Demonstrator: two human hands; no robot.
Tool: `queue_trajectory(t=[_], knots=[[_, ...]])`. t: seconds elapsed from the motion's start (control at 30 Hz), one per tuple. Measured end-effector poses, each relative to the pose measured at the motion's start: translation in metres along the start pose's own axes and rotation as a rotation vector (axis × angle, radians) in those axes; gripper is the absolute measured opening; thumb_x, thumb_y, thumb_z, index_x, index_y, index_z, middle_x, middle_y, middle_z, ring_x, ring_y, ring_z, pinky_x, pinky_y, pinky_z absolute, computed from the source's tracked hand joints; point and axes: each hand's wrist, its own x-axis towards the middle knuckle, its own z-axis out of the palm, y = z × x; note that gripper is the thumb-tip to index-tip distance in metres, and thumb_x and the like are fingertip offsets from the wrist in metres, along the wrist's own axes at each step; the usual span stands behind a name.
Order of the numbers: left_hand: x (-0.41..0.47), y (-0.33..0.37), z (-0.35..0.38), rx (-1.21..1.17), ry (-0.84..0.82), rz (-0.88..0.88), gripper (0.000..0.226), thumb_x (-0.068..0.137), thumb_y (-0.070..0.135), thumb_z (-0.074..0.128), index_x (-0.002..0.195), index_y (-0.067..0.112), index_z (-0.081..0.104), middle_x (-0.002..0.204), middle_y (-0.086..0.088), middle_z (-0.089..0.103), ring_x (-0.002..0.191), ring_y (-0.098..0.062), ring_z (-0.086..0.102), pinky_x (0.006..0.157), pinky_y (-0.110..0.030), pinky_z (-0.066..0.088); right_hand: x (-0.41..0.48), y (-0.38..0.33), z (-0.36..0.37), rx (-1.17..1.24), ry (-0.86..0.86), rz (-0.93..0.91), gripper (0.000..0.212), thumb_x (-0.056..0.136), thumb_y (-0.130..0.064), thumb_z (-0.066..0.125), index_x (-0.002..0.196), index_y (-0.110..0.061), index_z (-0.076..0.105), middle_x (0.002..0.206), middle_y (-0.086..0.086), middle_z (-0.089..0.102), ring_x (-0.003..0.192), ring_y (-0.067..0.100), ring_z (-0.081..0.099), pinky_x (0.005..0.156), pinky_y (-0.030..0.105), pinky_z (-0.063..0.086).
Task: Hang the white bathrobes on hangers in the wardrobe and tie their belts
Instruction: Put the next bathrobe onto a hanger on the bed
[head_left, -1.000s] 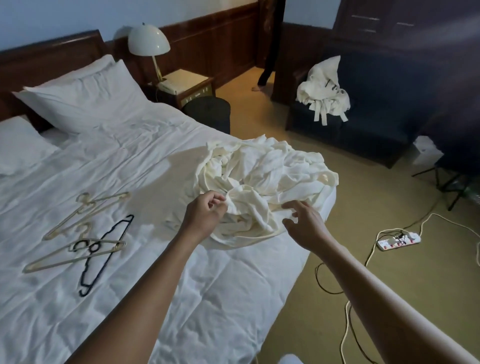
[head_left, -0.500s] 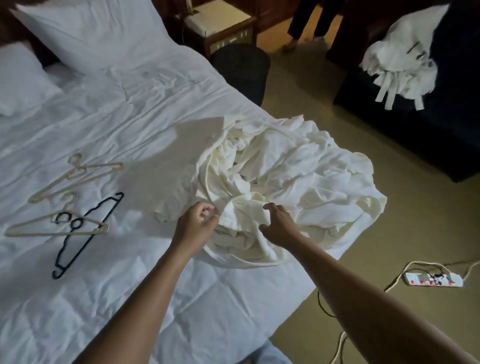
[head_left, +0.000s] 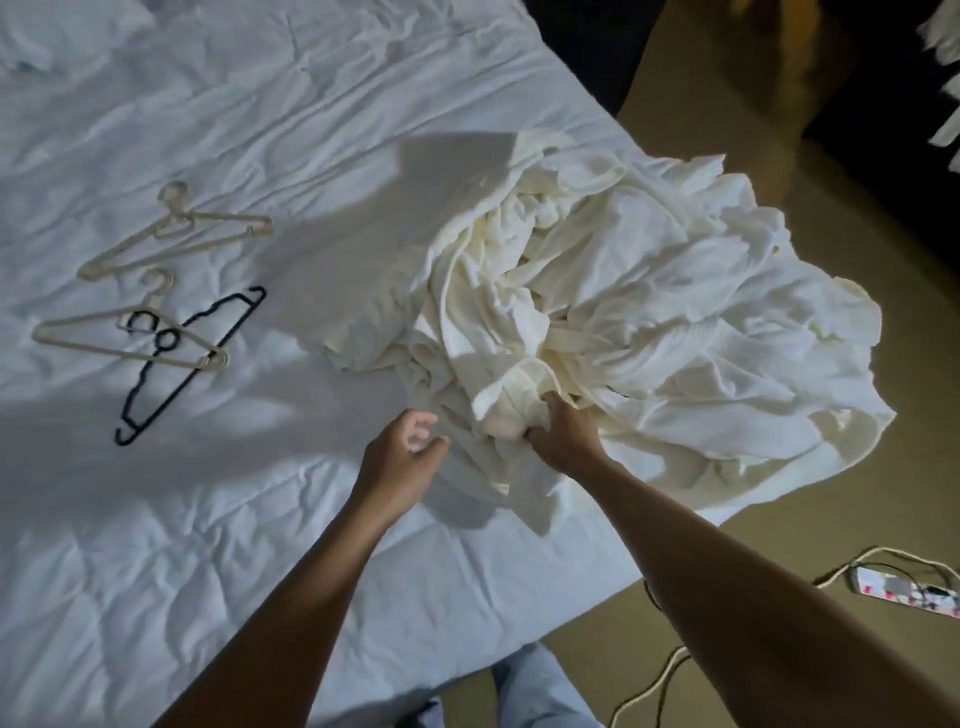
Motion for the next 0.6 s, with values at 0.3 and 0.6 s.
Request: queue_trajectory(t=[0.3,0.6], knots=[[-0.038,0.0,-0.04,-0.572,-0.225,-0.392,0.06,0.09,0.076,0.048,0.123,0.028,0.062,0.116,-0.007,0.07,0.099,-0.025,0.063,0.076,-0.037,0.044,-0.106,-0.089,-0.019,0.461,0.057,-0.184,0.025,0.079,-0.023,0.054,0.095,-0.026,0.073,0.092,-0.007,0.075,0.095,0.017,0.069,0.087,0.042,0.057],[-0.103,-0.005,-0.144,-0.723,-0.39,-0.055,0.02,0.108,0.019,0.043,0.103,0.01,0.061,0.089,-0.004,0.063,0.079,-0.015,0.061,0.068,-0.027,0.054,-0.256,-0.204,0.026,0.357,0.123,-0.382,0.02,0.082,-0.027,0.059,0.097,-0.02,0.07,0.094,-0.004,0.073,0.09,0.013,0.068,0.078,0.036,0.056]])
